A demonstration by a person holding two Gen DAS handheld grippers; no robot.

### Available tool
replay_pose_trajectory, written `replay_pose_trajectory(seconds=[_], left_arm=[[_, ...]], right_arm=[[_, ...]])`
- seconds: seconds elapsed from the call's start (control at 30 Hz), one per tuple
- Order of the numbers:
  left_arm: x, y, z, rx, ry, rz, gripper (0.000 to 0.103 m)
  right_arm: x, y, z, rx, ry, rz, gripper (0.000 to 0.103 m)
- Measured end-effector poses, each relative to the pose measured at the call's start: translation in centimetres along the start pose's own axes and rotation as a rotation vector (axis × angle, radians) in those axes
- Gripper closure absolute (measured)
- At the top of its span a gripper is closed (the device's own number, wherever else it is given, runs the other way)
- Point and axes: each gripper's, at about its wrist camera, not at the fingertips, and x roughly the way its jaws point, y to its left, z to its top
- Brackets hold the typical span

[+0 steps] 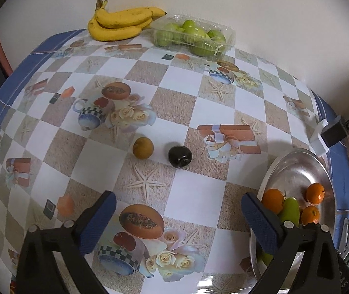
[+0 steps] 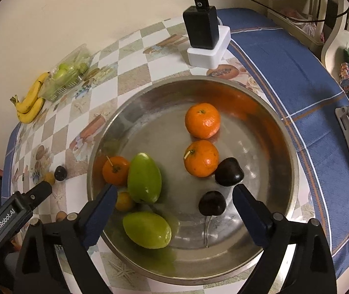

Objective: Organize fruits
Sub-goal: 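Withdraw both open tools from the tray toward the loose fruits on the cloth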

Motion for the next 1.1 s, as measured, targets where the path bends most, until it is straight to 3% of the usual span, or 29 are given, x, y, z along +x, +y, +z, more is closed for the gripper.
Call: replay_pose_trajectory(seconds=[0.13,0.3,0.43,0.53,0.67,0.9,1.1], left_arm=[[0.0,0.3,0.2,0.002,-0.008,0.002,0.000],[-0.9,0.5,0.5,0.029,-0.055,0.048,0.000],[-1.6,1.0,1.4,0.030,-0.062,0.033,0.000],[-2.5,1.5,2.4,0.041,-0.090,0.040,0.000],[-2.8,2.3,3.6,0.054,-0.111,0.037,0.000],[-2.9,5.7,5.4,-0.017,-0.141,0.029,0.000],[-3.3,9.8,6.4,-0.101,-0.166,0.031,0.000]], right_arm=[[-0.4,0.3,0.1,-0.009,-0.031,0.001,0.000],[-0.6,1.1,0.2,-0.026,-0.038,0.032,0.000],[-1.2,2.1,0.5,-0.048,-0.058,0.040,0.000],[-1.6,2.8,0.8,-0.038,-0.063,0.094,0.000],[-2.1,4.1,1.3,-0.056,-0.084,0.070,0.000],[-1.9,7.2,1.9,-0.121,-0.082,0.066,0.000],[-1.4,11.0,2.5,-0.155,-0.064,0.117,0.000]])
